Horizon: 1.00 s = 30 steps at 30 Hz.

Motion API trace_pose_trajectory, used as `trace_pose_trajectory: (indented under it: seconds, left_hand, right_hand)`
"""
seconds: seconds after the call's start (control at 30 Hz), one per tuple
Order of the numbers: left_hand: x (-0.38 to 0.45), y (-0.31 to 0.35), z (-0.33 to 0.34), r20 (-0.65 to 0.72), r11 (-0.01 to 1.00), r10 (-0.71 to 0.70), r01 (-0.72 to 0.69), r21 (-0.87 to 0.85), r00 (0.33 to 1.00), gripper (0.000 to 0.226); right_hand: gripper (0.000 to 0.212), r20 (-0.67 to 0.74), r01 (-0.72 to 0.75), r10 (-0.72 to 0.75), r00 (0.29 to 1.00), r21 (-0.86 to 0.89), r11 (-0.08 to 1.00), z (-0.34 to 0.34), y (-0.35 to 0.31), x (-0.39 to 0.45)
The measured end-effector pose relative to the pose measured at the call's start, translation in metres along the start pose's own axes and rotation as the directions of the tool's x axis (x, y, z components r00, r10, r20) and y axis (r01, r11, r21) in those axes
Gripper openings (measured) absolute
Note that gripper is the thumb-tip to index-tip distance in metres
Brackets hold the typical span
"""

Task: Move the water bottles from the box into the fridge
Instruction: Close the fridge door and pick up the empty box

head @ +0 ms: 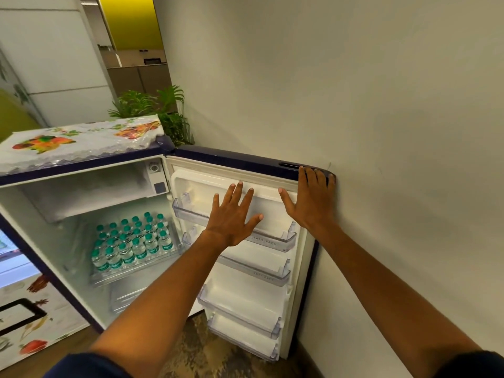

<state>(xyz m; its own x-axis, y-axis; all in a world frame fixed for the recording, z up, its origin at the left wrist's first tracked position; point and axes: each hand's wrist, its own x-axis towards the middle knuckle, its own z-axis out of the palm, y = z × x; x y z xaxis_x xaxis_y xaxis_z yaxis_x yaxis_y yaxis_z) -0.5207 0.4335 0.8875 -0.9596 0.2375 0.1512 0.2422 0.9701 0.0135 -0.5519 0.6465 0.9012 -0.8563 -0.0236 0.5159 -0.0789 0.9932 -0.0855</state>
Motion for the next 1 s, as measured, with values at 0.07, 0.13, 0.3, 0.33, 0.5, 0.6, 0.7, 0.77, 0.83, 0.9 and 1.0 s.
trace_pose_trajectory:
  seconds: [0.07,0.13,0.3,0.33,0.5,0.6,0.7,0.77,0.83,0.9,1.0]
  left_hand:
    - [-0.014,-0.005,0.0,-0.004,1.0,-0.006,0.006,-0.005,1.0,0.089]
    - [-0.031,-0.011,-0.001,-0.01,1.0,0.003,-0.003,-0.016,1.0,0.099]
    - [-0.082,-0.028,-0.007,-0.012,0.998,0.02,-0.021,-0.053,1.0,0.1]
    - [-0.092,-0.031,-0.009,-0.011,0.998,0.015,-0.016,-0.056,1.0,0.091]
    - [-0.143,-0.054,-0.021,-0.045,0.995,-0.014,0.01,-0.097,0.999,0.08]
    - [-0.172,-0.071,-0.03,-0.079,0.982,-0.029,0.014,-0.188,0.996,0.078]
    - [-0.202,-0.09,-0.04,-0.101,0.953,-0.04,0.008,-0.302,0.994,0.07]
    - [-0.22,-0.102,-0.048,-0.107,0.927,-0.039,-0.004,-0.375,0.993,0.068]
    - [-0.237,-0.116,-0.055,-0.117,0.903,-0.051,-0.005,-0.429,0.992,0.067]
    - [-0.253,-0.129,-0.061,-0.128,0.884,-0.068,0.0,-0.467,0.989,0.066]
    - [-0.274,-0.147,-0.067,-0.158,0.862,-0.093,0.0,-0.506,0.983,0.063]
  right_hand:
    - [0.079,-0.035,-0.015,0.015,0.999,0.009,1.0,-0.006,-0.011,-0.012]
    - [0.077,-0.053,-0.03,0.032,0.998,0.029,0.999,-0.013,-0.022,-0.025]
    - [0.07,-0.076,-0.054,0.057,0.995,0.038,0.998,-0.036,-0.061,-0.06]
    - [0.066,-0.082,-0.052,0.054,0.995,0.034,0.998,-0.041,-0.069,-0.068]
    - [0.055,-0.105,-0.04,0.046,0.993,0.056,0.998,-0.066,-0.118,-0.107]
    - [0.05,-0.093,-0.028,0.033,0.995,0.059,0.998,-0.082,-0.153,-0.129]
    - [0.049,-0.065,-0.007,0.014,0.998,0.107,0.994,-0.098,-0.19,-0.149]
    - [0.049,-0.053,0.002,0.005,0.999,0.144,0.99,-0.106,-0.213,-0.158]
    - [0.049,-0.051,0.034,-0.026,0.998,0.169,0.985,-0.11,-0.237,-0.167]
    - [0.048,-0.071,0.083,-0.07,0.995,0.197,0.977,-0.112,-0.259,-0.174]
    - [0.047,-0.144,0.176,-0.137,0.98,0.303,0.937,-0.114,-0.289,-0.187]
